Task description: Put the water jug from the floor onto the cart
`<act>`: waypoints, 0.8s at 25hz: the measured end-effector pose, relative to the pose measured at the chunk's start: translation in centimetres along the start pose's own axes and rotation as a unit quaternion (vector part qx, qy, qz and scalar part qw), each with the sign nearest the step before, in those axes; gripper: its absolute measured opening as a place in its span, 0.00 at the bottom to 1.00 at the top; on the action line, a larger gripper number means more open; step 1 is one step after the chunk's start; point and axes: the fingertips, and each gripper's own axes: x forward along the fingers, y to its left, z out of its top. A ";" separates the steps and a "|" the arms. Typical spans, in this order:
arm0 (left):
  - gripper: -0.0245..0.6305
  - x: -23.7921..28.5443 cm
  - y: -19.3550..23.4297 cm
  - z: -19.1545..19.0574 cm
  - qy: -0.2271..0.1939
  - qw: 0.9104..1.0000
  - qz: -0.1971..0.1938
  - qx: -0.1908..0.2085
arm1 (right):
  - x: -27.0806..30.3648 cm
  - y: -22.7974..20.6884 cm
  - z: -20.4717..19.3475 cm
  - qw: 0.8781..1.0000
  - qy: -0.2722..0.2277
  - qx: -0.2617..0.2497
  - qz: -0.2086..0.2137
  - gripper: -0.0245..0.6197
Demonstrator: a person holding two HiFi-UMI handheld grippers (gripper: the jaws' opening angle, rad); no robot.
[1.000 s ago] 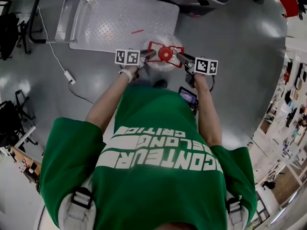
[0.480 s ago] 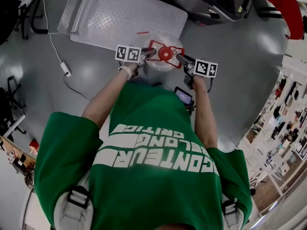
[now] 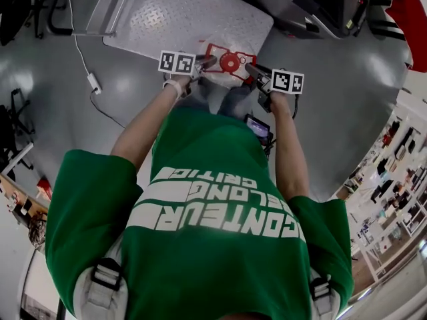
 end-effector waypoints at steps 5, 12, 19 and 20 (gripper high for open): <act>0.13 -0.6 1.1 0.8 -0.029 0.999 0.025 -0.013 | 1.6 0.1 1.1 0.999 0.033 -0.022 0.024 0.15; 0.13 0.1 2.3 3.0 -0.087 0.993 0.068 -0.031 | 2.8 -1.1 3.4 0.994 0.079 -0.043 0.057 0.15; 0.13 0.8 3.5 4.2 -0.114 0.986 0.114 -0.046 | 4.3 -2.4 5.0 0.990 0.113 -0.049 0.075 0.15; 0.13 0.9 3.7 4.3 -0.116 0.985 0.119 -0.047 | 4.6 -2.7 5.2 0.989 0.119 -0.047 0.075 0.15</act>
